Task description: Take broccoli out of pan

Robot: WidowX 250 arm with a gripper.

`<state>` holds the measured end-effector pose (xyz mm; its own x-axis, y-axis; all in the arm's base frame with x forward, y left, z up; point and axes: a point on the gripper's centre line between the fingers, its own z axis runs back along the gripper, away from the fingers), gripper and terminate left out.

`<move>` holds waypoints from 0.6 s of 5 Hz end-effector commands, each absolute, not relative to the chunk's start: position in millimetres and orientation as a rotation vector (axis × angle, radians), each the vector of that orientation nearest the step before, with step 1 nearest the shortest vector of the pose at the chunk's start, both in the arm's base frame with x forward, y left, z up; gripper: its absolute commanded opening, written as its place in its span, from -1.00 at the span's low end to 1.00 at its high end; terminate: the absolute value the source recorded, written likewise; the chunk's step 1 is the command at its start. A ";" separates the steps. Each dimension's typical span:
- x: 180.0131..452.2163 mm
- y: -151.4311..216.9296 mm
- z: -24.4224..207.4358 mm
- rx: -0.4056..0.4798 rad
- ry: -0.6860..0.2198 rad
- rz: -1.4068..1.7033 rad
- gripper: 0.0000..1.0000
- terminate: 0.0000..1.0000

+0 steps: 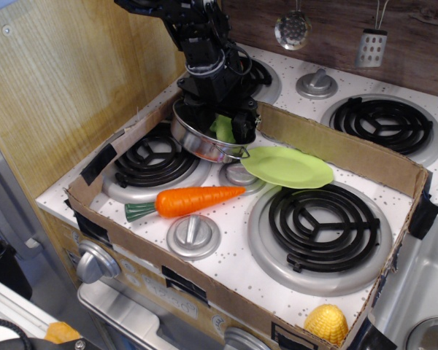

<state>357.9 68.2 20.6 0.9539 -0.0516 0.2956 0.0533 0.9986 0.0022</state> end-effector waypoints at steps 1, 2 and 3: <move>358.8 64.1 42.6 0.095 -0.373 -0.041 -1.00 -1.00; 357.4 63.1 50.7 0.111 -0.366 -0.044 -1.00 -1.00; 355.6 61.4 72.5 0.152 -0.357 -0.038 -1.00 -1.00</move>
<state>345.5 59.9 51.9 0.9603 -0.0549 0.2735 0.0146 0.9890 0.1472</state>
